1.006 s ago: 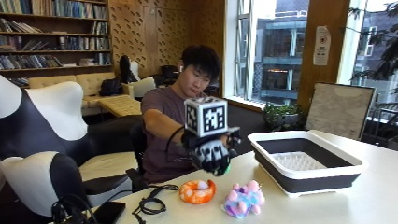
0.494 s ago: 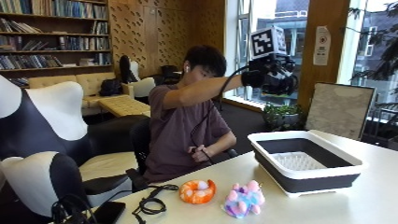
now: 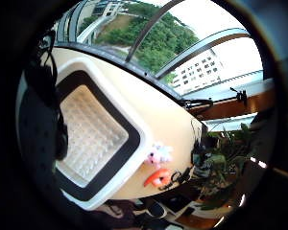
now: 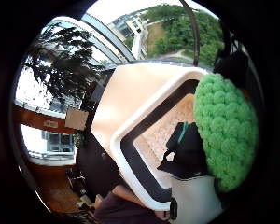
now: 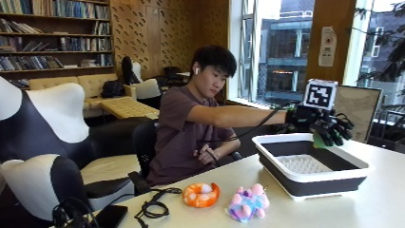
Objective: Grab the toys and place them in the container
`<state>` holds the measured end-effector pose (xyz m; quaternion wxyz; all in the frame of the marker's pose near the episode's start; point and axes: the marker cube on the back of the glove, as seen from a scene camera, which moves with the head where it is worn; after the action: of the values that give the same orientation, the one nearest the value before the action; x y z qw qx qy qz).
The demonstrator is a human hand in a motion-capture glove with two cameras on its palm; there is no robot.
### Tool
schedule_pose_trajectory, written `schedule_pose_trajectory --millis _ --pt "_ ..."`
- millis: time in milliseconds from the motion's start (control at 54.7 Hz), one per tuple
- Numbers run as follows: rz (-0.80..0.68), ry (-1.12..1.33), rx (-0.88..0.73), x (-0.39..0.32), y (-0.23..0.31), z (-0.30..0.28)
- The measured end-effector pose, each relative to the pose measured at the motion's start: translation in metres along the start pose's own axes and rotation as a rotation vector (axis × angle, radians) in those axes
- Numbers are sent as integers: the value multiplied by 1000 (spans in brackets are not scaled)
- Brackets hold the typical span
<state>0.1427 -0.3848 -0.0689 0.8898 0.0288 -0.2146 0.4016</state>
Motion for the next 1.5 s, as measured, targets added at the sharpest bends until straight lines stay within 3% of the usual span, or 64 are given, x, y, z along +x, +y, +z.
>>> schedule_pose_trajectory --millis 110,421,659,823,988,1391,1500 --pt "-58 62 -171 7 7 9" --pt "94 75 -105 56 55 -52" --pt "161 91 -77 149 135 -95" --pt "193 43 -49 204 166 -93" --pt "184 13 -34 240 177 -49" --pt "225 -75 -401 254 169 174" --pt "264 -141 -267 252 164 200"
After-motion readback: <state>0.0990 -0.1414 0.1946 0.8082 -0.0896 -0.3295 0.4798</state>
